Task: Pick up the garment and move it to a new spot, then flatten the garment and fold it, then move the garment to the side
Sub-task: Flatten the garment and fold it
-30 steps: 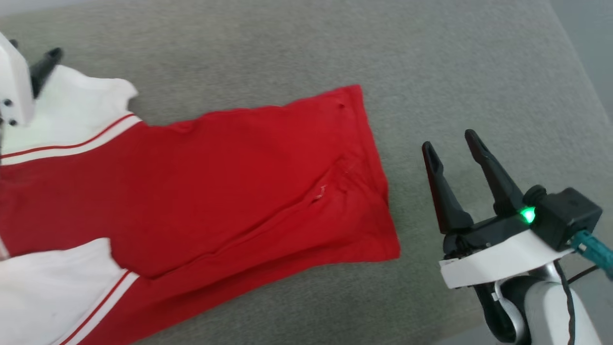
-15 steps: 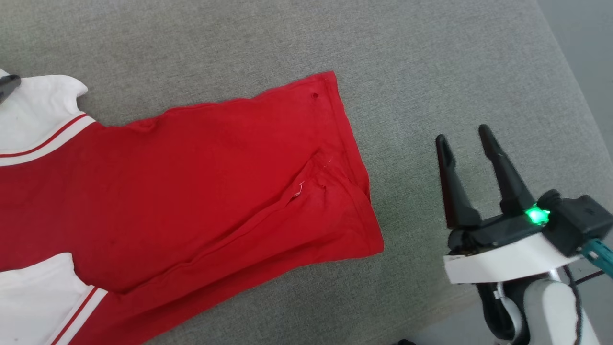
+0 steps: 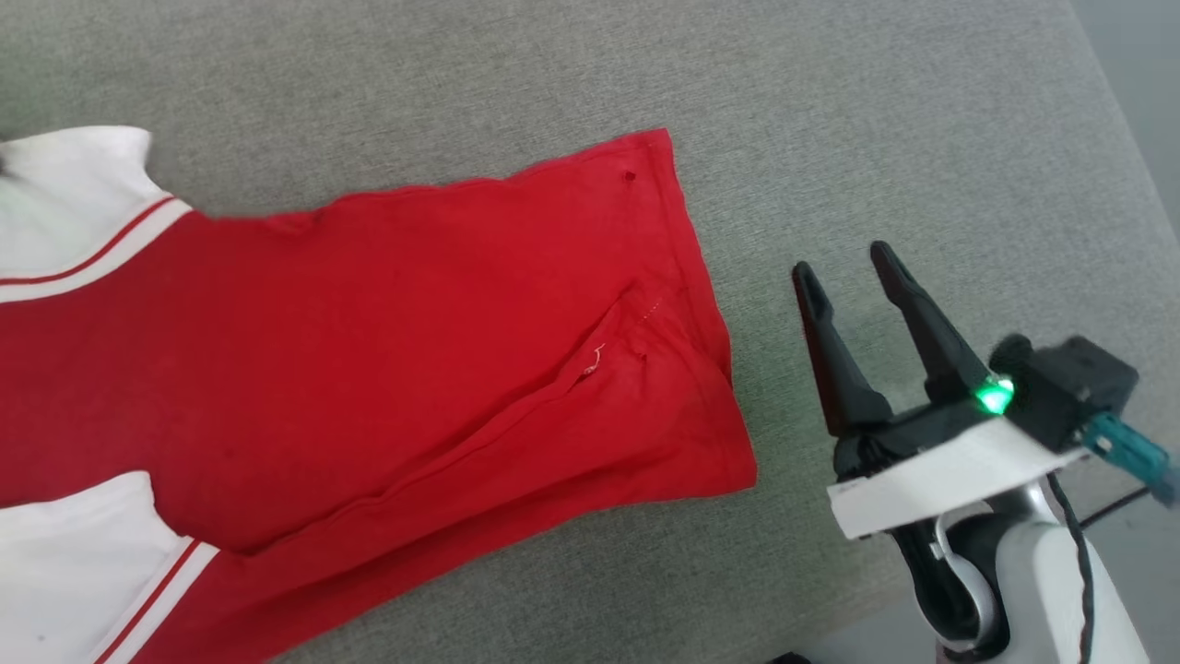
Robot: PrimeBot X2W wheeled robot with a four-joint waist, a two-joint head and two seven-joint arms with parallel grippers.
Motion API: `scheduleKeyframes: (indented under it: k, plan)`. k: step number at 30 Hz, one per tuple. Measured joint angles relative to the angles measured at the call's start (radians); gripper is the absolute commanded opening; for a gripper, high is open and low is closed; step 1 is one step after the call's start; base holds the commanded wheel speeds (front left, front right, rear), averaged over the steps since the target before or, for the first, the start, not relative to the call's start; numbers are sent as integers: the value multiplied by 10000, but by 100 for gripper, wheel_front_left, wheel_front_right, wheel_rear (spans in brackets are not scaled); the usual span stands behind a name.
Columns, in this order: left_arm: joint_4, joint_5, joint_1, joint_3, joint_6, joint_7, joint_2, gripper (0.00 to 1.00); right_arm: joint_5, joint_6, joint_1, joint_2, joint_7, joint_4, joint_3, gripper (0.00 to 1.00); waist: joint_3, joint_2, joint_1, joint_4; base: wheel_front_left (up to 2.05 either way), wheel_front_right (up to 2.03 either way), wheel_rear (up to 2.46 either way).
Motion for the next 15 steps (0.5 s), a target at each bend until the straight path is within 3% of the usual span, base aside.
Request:
scheduleKeyframes:
  k: [10,15]
  plan:
    - [-142,148,-316,-119,-247,-226,-359,0,575,0,-1997,-213,2161,991,270,100,174,-1,0,371,0,0,0]
    - [-138,198,-549,-132,-288,-405,-738,0,734,0,-3631,-617,3436,2598,299,100,287,0,0,735,0,0,0]
